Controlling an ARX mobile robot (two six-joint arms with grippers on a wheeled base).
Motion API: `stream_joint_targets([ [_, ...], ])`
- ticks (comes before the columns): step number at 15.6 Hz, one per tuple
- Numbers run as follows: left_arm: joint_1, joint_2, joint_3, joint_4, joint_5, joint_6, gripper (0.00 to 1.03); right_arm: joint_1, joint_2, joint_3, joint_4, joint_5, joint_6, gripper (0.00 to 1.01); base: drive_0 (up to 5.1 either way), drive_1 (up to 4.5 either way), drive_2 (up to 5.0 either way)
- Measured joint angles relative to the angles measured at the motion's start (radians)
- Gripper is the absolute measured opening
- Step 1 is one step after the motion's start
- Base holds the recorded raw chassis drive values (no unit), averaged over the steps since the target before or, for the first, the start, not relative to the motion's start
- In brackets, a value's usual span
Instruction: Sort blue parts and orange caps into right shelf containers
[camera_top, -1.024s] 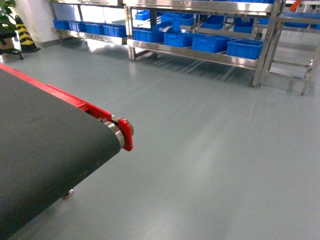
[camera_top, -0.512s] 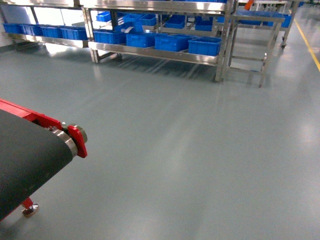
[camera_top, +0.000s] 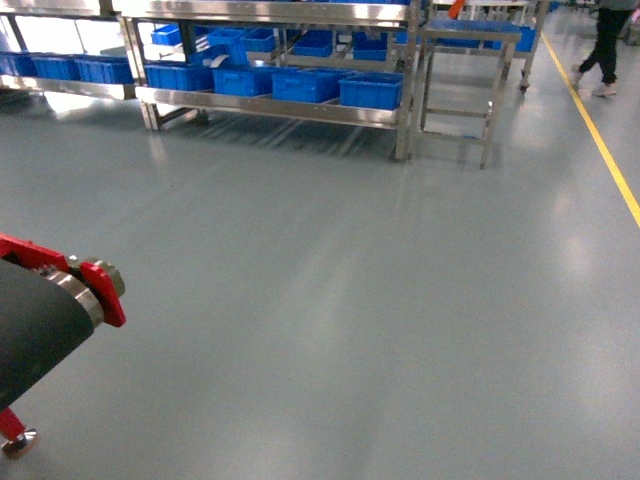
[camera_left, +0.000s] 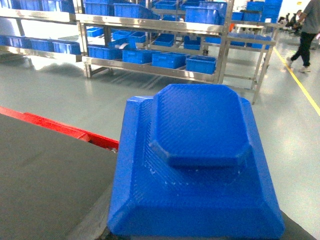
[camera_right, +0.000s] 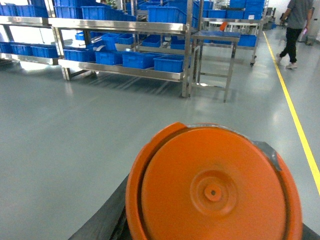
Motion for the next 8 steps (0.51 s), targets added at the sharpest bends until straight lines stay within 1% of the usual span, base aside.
stream_joint_targets([
  [8,0.000,0.000,0.000,0.000,0.000,0.000,0.42,0.000,0.000,0.000,0.000,0.000,0.000,0.46,-1.5,-1.54,-1.5],
])
